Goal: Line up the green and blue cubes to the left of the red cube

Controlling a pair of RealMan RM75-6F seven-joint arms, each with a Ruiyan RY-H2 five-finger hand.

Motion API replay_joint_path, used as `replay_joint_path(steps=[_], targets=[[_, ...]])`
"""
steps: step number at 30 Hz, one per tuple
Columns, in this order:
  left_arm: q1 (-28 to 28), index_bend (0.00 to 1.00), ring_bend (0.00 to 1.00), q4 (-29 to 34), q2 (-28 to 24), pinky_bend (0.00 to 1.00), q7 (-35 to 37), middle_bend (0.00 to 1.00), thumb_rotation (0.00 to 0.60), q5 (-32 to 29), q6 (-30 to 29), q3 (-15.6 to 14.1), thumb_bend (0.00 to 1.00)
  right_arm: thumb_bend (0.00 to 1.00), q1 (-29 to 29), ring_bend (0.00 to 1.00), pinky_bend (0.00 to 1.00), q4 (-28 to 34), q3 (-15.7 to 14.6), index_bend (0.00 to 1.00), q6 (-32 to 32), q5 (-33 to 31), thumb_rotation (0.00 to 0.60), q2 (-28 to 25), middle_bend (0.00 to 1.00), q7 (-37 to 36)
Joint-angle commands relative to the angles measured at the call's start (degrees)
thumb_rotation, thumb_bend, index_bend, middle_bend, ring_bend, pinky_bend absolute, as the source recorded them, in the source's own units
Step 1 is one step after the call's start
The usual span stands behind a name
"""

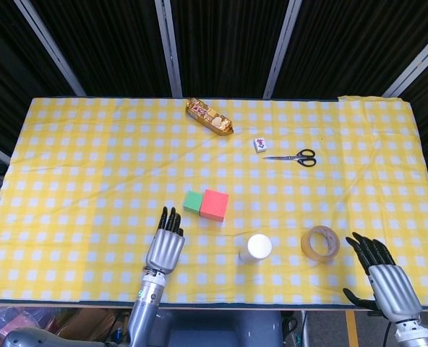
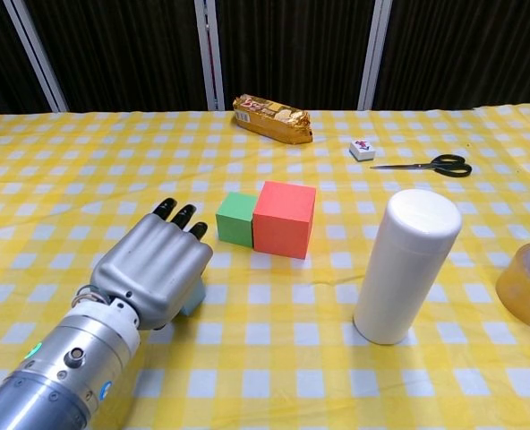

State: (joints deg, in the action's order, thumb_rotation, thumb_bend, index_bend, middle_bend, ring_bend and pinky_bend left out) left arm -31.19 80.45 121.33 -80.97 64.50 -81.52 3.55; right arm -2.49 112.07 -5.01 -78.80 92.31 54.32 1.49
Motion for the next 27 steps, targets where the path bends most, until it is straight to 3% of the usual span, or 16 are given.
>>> replay_joint_path(steps=[1,9,17,22,27], targets=[[0.1,0.46,0.00,-0.1,0.0,0.00,1.0,0.14,0.600,0.6,-0.2,0.4,0.39,0.28,0.0,0.02,0.00,0.0,0.0,0.06,0.0,0.1,0.600,0.0,0.00,0.1],[0.4,0.47,0.00,2.3,-1.4,0.00,1.0,0.15,0.600,0.9,-1.0,1.7,0.40,0.28,0.0,0.02,0.00,0.1,-0.1,0.06,0.2,0.1,0.600,0.2,0.00,0.5],[0.4,0.46,0.00,10.5,-11.0,0.00,-1.6,0.15,0.600,0.4,-2.5,5.4,0.40,0.28,0.2,0.02,0.00,0.3,-0.1,0.06,-0.2,0.0,0.600,0.0,0.00,0.2],[0.5,0.47,0.00,13.3,-16.0,0.00,1.2,0.15,0.600,-3.7,-1.9,10.5,0.40,0.28,0.3,0.02,0.00,0.8,-0.3,0.06,-0.3,0.7,0.600,0.0,0.00,0.8],[0.0,0.46,0.00,13.2,-18.3,0.00,3.4,0.14,0.600,-7.2,-0.5,13.1,0.40,0.28,0.2,0.02,0.00,1.1,-0.3,0.06,0.0,0.7,0.600,0.2,0.00,1.5]])
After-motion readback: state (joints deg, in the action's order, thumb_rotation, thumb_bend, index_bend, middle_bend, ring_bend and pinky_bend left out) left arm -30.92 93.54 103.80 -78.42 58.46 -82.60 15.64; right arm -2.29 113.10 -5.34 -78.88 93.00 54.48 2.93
